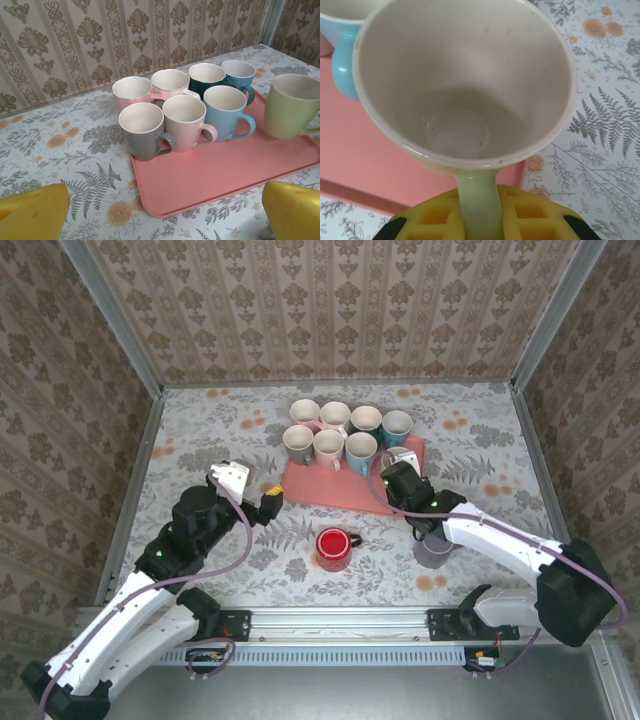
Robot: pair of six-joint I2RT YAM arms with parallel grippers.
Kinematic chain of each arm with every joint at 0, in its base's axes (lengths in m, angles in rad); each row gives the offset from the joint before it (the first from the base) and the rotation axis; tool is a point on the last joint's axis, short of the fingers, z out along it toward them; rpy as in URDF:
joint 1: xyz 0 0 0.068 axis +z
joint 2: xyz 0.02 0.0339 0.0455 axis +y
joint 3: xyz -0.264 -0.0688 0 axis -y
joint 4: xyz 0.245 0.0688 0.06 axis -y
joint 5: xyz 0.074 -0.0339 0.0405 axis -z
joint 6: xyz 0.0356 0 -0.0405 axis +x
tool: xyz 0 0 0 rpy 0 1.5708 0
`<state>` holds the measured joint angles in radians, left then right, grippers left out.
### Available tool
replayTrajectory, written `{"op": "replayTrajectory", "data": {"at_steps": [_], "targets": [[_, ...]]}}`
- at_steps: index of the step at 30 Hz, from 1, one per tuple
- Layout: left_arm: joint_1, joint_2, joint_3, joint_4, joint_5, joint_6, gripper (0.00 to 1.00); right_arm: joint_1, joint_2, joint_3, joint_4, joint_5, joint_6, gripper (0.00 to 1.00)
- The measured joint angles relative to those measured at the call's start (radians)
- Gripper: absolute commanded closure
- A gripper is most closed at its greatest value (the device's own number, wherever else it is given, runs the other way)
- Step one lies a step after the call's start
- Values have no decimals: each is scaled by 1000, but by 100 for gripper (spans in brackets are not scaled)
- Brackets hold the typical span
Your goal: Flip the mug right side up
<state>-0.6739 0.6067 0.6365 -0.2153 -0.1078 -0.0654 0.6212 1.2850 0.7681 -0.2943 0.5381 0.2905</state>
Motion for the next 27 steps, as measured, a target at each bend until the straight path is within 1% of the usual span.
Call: {"op": "replayTrajectory", "data": {"at_steps": [11, 13, 17, 23, 27], "targets": [[-14, 0, -7, 7, 6, 11, 0, -47, 196, -33, 243, 1, 5, 100], [-17, 0, -9, 7, 6, 13, 0, -50, 217, -33, 282, 2, 5, 98], [-19, 0, -9, 7, 6, 15, 0, -56, 246, -33, 340, 3, 5, 88], [-19, 7, -9, 7, 6, 18, 0, -69, 288, -15, 389, 6, 21, 77], [-19, 12, -9, 7, 6, 18, 0, -74, 292, -12, 389, 0, 34, 65]]}}
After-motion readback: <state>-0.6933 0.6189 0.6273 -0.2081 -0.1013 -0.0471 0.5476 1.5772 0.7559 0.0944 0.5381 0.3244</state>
